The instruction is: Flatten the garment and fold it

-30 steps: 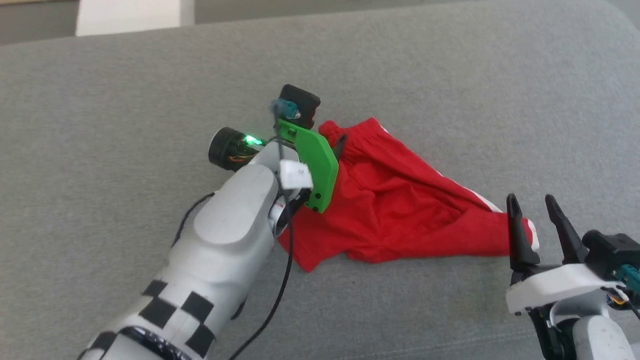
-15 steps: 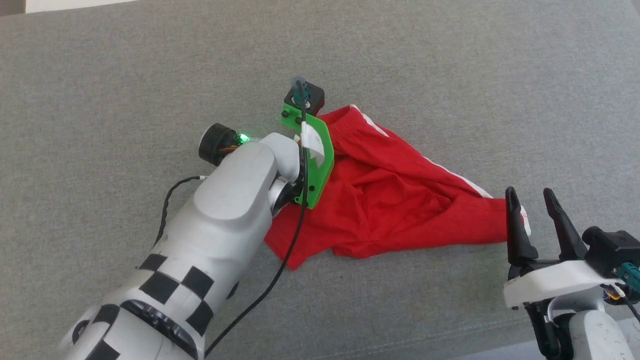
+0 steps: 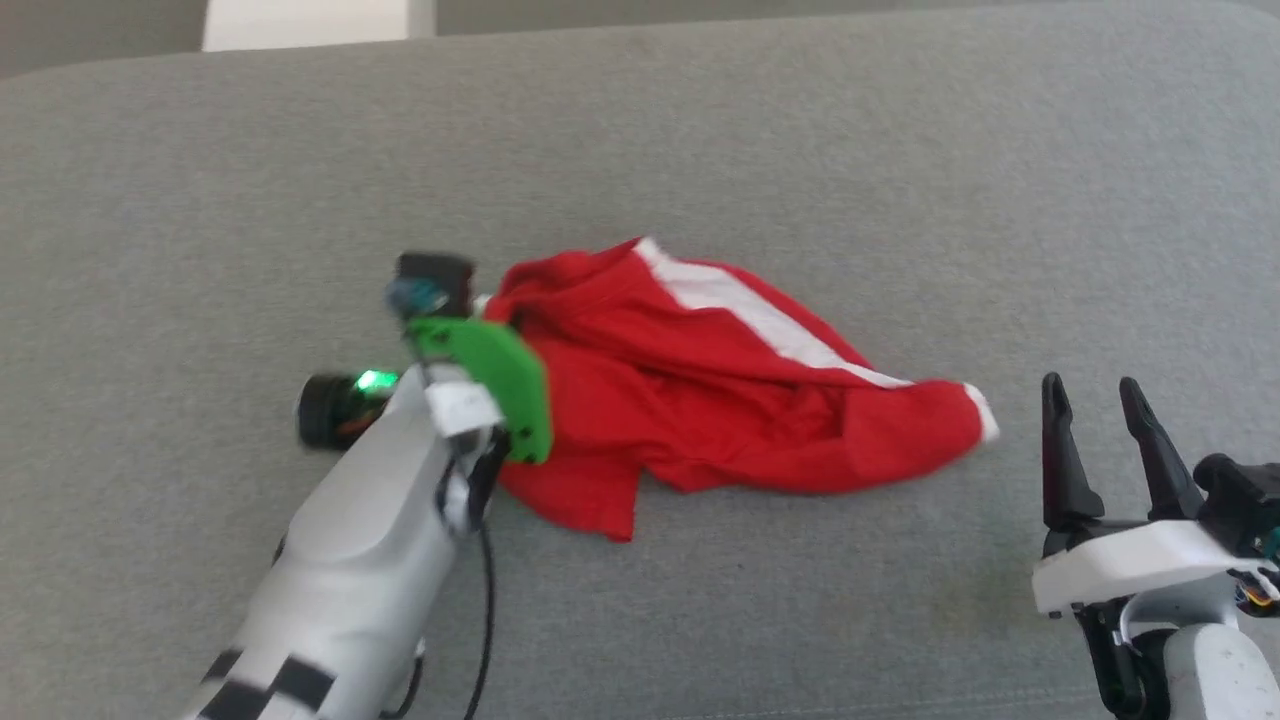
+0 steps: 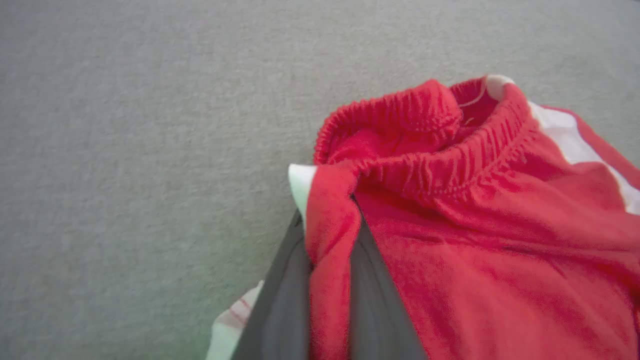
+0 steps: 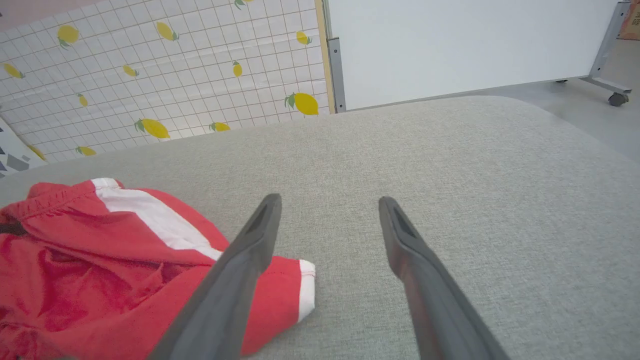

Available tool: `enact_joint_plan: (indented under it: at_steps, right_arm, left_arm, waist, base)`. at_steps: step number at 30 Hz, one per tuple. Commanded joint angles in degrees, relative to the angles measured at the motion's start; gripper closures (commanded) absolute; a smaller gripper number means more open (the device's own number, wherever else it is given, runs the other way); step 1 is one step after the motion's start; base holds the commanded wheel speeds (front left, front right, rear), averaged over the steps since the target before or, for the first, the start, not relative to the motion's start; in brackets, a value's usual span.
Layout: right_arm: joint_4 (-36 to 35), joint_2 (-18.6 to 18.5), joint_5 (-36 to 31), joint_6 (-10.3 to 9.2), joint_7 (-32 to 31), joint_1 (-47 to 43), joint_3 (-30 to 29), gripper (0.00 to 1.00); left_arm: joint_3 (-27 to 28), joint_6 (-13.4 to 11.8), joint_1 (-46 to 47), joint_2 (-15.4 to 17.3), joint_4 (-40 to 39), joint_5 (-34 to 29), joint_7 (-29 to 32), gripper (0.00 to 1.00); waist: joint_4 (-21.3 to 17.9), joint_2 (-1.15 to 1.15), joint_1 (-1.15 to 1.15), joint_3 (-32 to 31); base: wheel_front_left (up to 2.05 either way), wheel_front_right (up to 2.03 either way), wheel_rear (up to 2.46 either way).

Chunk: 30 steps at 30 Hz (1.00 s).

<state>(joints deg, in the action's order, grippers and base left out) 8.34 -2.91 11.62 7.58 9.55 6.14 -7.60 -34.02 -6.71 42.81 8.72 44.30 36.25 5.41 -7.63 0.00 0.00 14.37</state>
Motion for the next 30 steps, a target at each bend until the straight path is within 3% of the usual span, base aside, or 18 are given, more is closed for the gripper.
enact_joint_plan:
  at_steps: [1,6,10,11,12,13,16,18,23,30]
  right_arm:
    - [-0.52,0.03,-0.48,-0.09,-0.30,-0.85,-0.23,0.00]
    - [-1.90,0.03,-0.78,-0.09,-1.49,-1.87,-0.51,0.00]
    - [-2.87,0.03,-1.08,-0.09,-2.42,-2.52,-0.69,0.00]
    - [-3.13,0.03,-1.14,-0.09,-2.65,-2.71,-0.78,0.00]
    - [-3.28,0.03,-1.14,-0.09,-2.81,-2.84,-0.82,0.00]
    - [-3.42,0.03,-1.19,-0.09,-3.00,-3.00,-0.77,0.00]
    - [-3.71,0.03,-1.18,-0.09,-3.37,-3.18,-0.27,0.00]
    - [-4.27,0.03,-1.19,-0.09,-3.55,-3.51,-0.03,0.00]
    - [-4.75,0.03,-1.35,-0.09,-3.81,-4.21,0.11,0.00]
    - [-4.95,0.03,-1.24,-0.09,-4.25,-4.59,1.20,0.00]
  left_arm:
    - [1.02,-1.10,-2.83,1.70,-1.13,1.18,-0.78,1.00]
    - [3.56,-5.17,-12.75,6.04,-6.96,3.29,-0.76,1.00]
    - [4.37,-7.32,-20.60,7.60,-13.16,5.63,1.74,1.00]
    - [4.42,-7.49,-22.21,7.76,-15.12,6.14,2.09,0.62]
    - [4.46,-7.43,-23.31,7.76,-16.62,6.58,2.19,0.08]
    - [4.46,-7.38,-24.54,7.74,-18.39,7.01,2.19,0.00]
    - [4.50,-7.53,-26.71,8.07,-22.97,6.78,0.32,0.00]
    - [5.80,-7.98,-28.18,8.64,-29.37,5.39,-5.67,0.00]
    - [6.94,-8.58,-28.75,9.54,-35.90,3.05,-11.75,0.00]
    - [4.74,-7.80,-25.73,9.21,-35.99,0.63,-12.24,0.00]
  waist:
    - [3.52,0.00,0.00,-2.92]
    - [6.15,0.00,0.00,-4.74]
    - [7.71,0.00,0.00,-5.68]
    - [8.09,0.00,0.00,-5.84]
    - [8.33,0.00,0.00,-5.99]
    - [8.56,0.00,0.00,-6.23]
    - [8.67,0.00,0.00,-6.87]
    - [8.33,0.00,0.00,-7.65]
    - [7.01,0.00,0.00,-8.42]
    - [4.95,0.00,0.00,-8.61]
  base:
    - [0.00,0.00,0.00]
    - [0.00,0.00,0.00]
    - [0.00,0.00,0.00]
    - [0.00,0.00,0.00]
    - [0.00,0.00,0.00]
    - [0.00,0.00,0.00]
    - [0.00,0.00,0.00]
    - [0.00,0.00,0.00]
    - [0.00,0.00,0.00]
    - [0.00,0.00,0.00]
